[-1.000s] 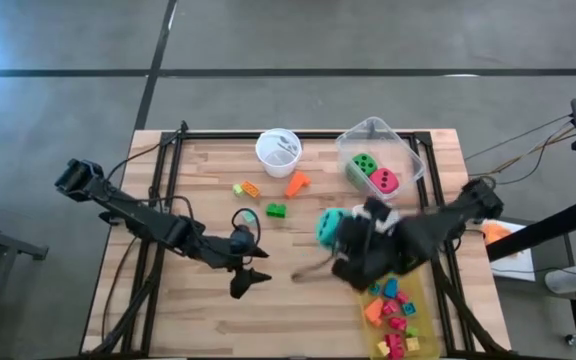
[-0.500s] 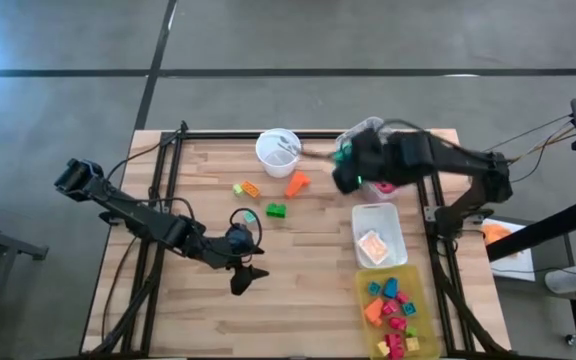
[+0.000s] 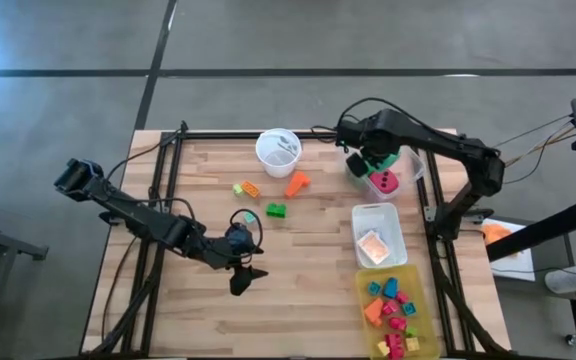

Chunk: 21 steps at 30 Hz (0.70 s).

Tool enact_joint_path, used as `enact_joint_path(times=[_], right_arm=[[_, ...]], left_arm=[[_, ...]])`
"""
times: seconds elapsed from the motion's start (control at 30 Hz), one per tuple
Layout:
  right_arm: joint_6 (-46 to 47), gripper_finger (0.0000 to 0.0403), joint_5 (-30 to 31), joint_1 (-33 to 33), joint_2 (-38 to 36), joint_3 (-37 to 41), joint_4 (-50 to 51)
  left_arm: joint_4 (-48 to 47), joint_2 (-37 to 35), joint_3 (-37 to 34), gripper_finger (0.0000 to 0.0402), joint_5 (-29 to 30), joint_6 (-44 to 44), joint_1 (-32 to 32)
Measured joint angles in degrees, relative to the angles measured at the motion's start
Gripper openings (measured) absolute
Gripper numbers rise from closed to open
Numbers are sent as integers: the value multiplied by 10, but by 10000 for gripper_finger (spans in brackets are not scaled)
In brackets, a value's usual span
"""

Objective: Pick & Place Toys
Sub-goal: Put the light blue dice into the transparent bin

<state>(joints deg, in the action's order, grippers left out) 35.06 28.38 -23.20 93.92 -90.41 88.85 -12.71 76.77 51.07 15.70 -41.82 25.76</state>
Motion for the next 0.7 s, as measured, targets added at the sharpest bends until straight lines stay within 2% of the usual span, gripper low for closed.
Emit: enact_joint_path(times=[0.43, 0.7], right_arm=[[-70, 93, 47, -7, 19, 102, -101], [-85, 87, 57, -9, 18, 127, -124]], left_arm=[[-2, 0, 0, 333, 4, 0, -11], [-5, 0, 0, 333, 4, 0, -11]])
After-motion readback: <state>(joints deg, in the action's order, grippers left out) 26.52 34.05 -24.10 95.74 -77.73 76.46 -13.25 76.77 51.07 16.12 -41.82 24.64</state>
